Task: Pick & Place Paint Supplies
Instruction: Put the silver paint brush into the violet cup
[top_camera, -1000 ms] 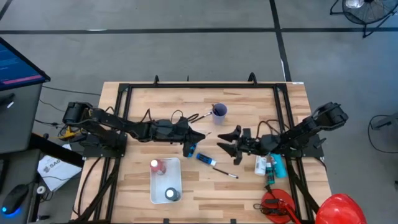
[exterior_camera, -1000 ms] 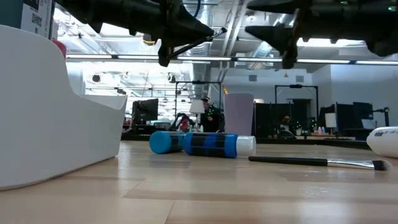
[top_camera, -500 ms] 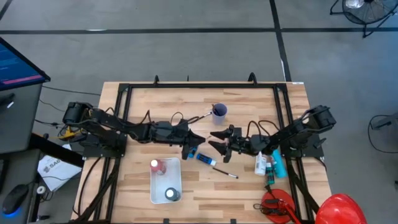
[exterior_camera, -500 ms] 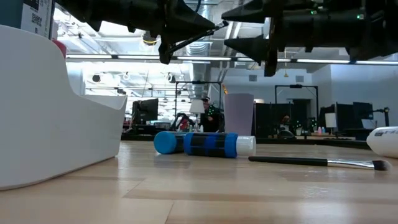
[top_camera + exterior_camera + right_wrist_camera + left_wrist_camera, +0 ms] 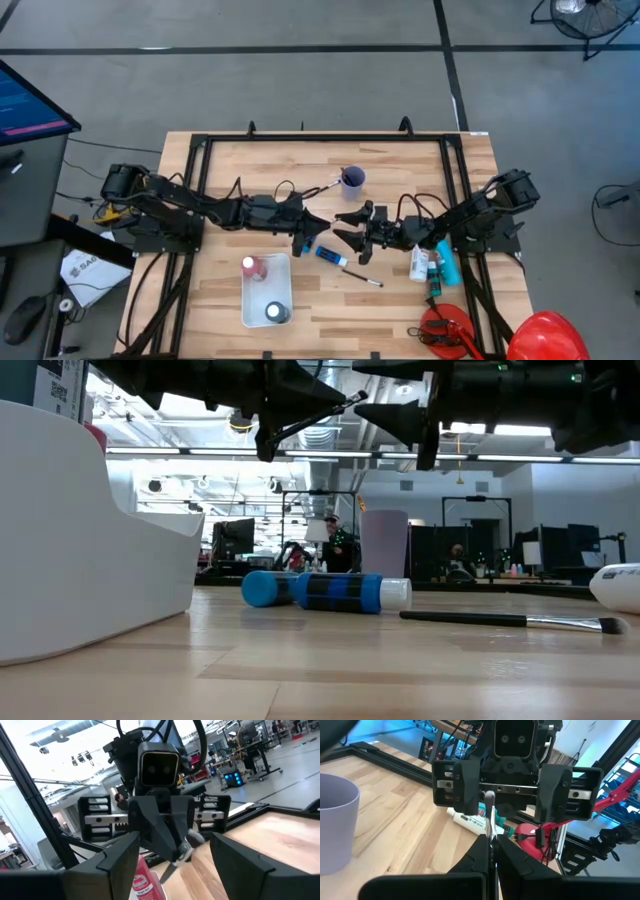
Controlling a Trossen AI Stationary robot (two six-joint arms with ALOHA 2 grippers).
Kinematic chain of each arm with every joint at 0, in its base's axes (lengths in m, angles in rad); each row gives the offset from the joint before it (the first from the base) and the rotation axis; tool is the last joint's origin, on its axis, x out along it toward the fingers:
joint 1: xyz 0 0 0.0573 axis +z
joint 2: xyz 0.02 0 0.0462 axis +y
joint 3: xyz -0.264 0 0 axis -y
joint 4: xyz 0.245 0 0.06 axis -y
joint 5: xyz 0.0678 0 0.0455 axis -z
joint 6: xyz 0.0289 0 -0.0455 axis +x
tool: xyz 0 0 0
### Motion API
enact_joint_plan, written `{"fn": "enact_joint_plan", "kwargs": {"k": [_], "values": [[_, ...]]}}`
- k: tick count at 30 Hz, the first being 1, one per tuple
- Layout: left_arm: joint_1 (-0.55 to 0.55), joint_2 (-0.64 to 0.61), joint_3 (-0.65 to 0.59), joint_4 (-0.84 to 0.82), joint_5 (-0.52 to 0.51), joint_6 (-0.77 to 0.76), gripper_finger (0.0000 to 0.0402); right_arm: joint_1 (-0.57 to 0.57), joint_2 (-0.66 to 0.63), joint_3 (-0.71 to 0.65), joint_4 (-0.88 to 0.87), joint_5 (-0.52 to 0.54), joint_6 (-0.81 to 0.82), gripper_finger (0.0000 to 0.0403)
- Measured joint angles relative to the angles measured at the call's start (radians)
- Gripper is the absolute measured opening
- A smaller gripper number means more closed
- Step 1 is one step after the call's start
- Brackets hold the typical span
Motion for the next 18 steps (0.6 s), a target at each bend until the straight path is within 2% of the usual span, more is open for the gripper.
{"fn": "enact_joint_plan", "kwargs": {"k": [8, 18], "values": [[0.000, 0.000, 0.000, 0.001, 0.000, 0.000, 0.0005, -0.001, 0.000, 0.012, -0.030, 0.000, -0.008, 0.0219], [0.000, 0.000, 0.000, 0.001, 0.000, -0.001, 0.0005, -0.006, 0.000, 0.012, -0.030, 0.000, -0.018, 0.0124]]}}
